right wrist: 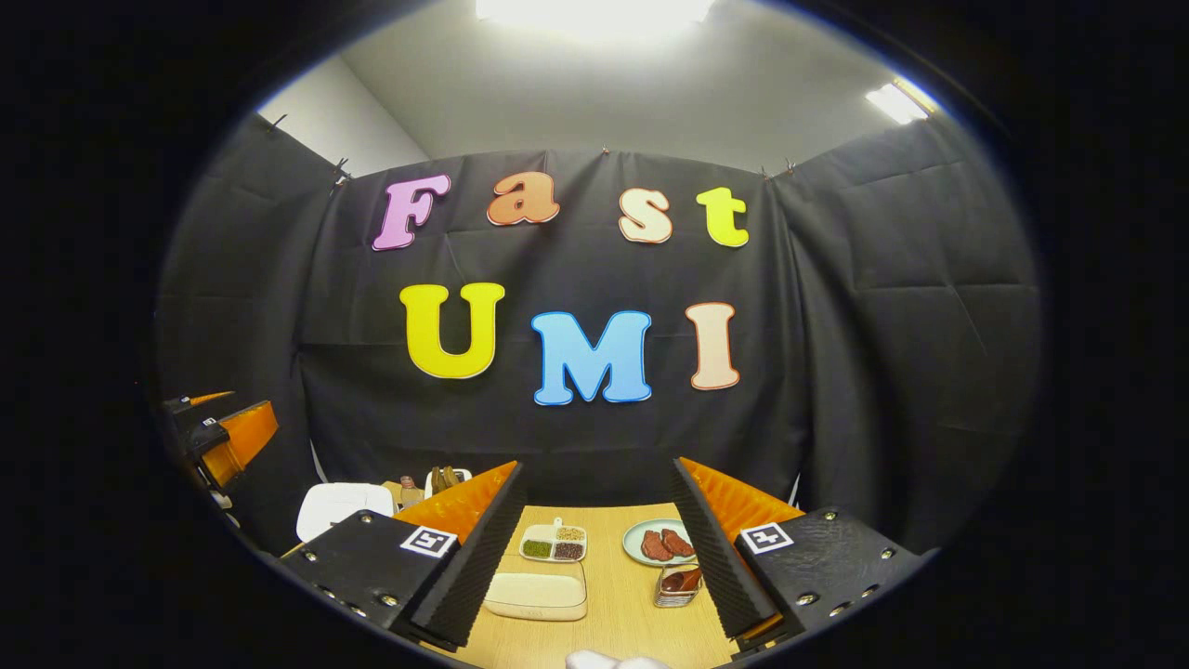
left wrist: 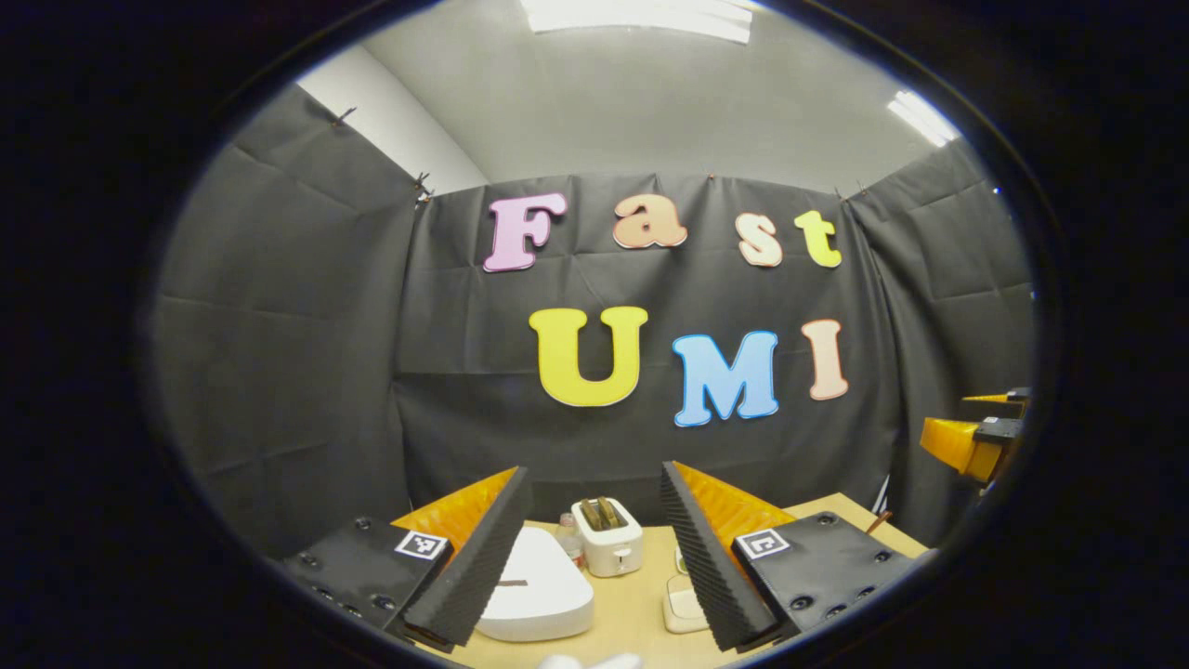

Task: Close the left gripper, press the button to open the rice cooker; take a wooden spoon from the chopstick holder with the right hand, scoop a spoonful of rice and pour it into the rice cooker, then put the wooden spoon back into the chopstick holder.

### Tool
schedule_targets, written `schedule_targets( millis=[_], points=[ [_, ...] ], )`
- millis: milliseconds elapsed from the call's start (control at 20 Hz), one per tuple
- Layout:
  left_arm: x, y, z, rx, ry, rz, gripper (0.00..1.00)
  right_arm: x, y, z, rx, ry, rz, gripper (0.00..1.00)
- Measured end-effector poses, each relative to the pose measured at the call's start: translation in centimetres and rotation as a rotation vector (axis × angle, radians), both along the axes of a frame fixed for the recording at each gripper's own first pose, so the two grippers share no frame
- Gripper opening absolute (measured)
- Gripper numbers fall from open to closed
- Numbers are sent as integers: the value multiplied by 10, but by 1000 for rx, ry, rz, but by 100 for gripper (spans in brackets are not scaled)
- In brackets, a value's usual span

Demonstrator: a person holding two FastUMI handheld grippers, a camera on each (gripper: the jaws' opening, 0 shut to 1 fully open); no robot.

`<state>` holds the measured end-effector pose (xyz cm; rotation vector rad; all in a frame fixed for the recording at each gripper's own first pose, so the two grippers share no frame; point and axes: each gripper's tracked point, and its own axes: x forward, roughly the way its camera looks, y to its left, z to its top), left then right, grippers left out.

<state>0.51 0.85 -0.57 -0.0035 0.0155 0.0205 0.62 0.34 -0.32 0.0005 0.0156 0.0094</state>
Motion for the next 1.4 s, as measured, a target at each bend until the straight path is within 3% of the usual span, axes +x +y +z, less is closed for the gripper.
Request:
schedule_targets(
  millis=[200, 400, 550, 800, 1150, 1400],
  points=[
    [3, 0, -8, -7, 21, -2, 94, 2, 1, -3, 1, 6, 0, 95],
    [7, 15, -28, -43, 96, 50, 7, 5, 0, -7, -5, 19, -2, 95],
    [16, 21, -52, -81, 171, 62, 9, 6, -1, -13, -10, 31, -3, 95],
    [57, 53, -91, -50, 225, 109, 9, 15, 0, -30, -31, 87, -9, 95],
    [119, 105, -237, -120, 446, 244, 9, 30, 9, -57, -88, 172, -19, 95],
    [145, 119, -315, -145, 583, 287, 9, 41, 21, -75, -122, 235, -4, 95]
  ],
)
